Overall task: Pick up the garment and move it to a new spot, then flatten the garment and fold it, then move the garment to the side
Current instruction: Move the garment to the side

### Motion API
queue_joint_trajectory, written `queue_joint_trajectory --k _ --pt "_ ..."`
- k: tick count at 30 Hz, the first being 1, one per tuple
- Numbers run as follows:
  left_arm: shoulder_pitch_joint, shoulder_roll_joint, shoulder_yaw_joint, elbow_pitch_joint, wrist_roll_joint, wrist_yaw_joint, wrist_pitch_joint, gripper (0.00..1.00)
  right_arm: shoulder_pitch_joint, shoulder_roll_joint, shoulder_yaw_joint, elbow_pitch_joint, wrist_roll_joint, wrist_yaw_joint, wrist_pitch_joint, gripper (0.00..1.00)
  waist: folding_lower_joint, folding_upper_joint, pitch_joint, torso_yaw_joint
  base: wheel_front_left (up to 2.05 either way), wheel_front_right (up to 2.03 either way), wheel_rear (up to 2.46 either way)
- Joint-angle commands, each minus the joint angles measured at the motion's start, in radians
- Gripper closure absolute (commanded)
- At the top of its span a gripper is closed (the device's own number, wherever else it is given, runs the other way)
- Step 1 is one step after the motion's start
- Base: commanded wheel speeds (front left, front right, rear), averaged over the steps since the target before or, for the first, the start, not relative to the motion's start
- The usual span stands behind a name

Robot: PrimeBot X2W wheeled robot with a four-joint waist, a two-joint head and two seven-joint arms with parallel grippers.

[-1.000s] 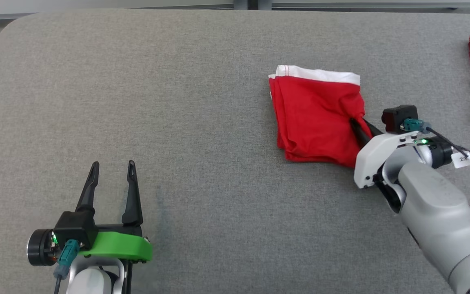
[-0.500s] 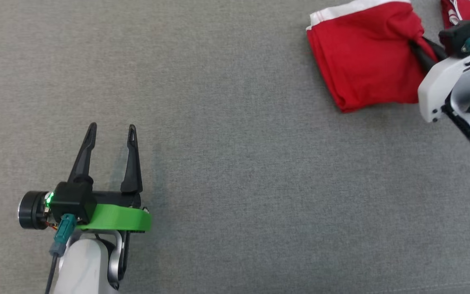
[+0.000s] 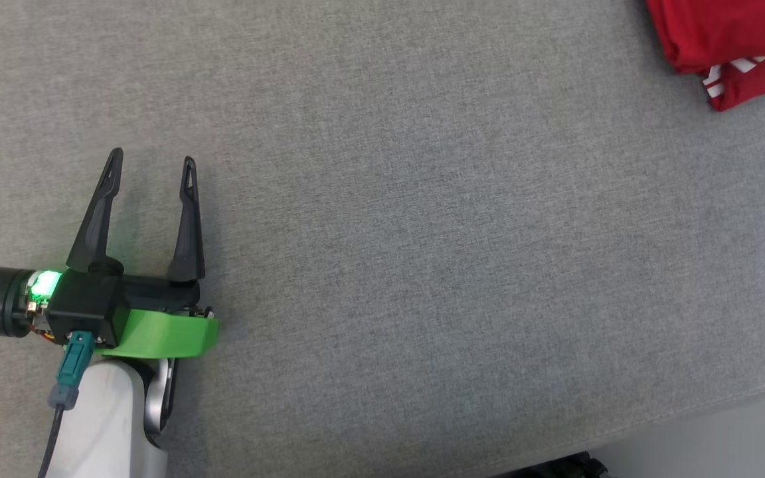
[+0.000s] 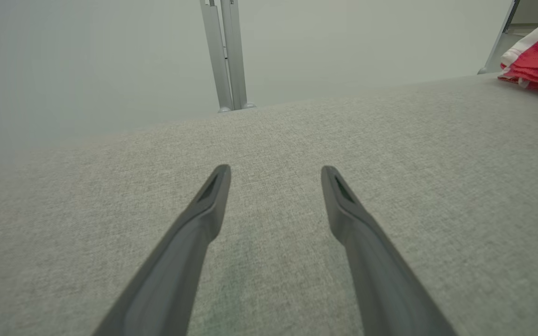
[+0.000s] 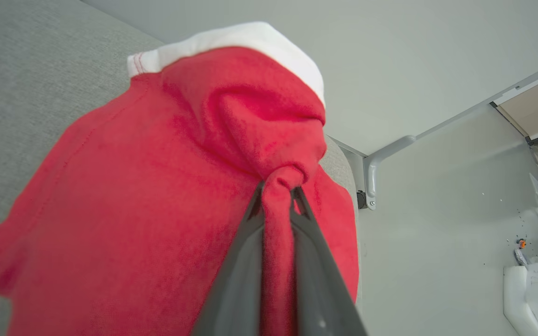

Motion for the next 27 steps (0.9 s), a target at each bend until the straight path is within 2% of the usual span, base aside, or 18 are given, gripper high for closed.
queue_joint_trajectory --k 1,9,18,19,21,27 --pt "-0.019 0.014 0.000 -0.012 0.009 -0.006 0.000 0.00 -0.031 -0.013 0.001 0.009 0.013 -0.002 -0.004 1.00 -0.0002 -0.0001 0.078 -0.065 0.00 0.00 0.00" --pt "-0.020 0.019 -0.018 -0.049 0.017 -0.005 0.001 0.00 -0.112 -0.048 0.044 0.106 0.009 -0.003 0.002 1.00 -0.0002 -0.0001 0.102 -0.058 0.00 0.00 0.00" --pt "-0.022 0.020 -0.023 -0.066 0.009 0.003 0.001 0.00 -0.185 -0.049 0.099 0.205 -0.009 -0.003 -0.018 1.00 -0.0002 -0.0001 0.119 -0.039 0.00 0.00 0.00" --pt "-0.023 0.019 -0.025 -0.065 0.008 0.004 0.001 0.00 -0.193 -0.044 0.103 0.219 -0.014 -0.003 -0.024 0.70 -0.0002 -0.0001 0.120 -0.037 0.00 0.00 0.00" --pt "-0.024 0.018 -0.027 -0.063 0.007 0.005 0.001 0.00 -0.201 -0.035 0.114 0.245 -0.020 -0.002 -0.025 0.00 -0.0002 -0.0001 0.118 -0.031 0.00 0.00 0.00" --pt "-0.011 0.015 -0.018 -0.056 -0.007 0.014 0.001 0.00 -0.226 -0.010 0.135 0.305 -0.056 -0.002 -0.094 0.00 -0.0002 -0.0001 0.081 -0.017 0.00 0.00 0.00"
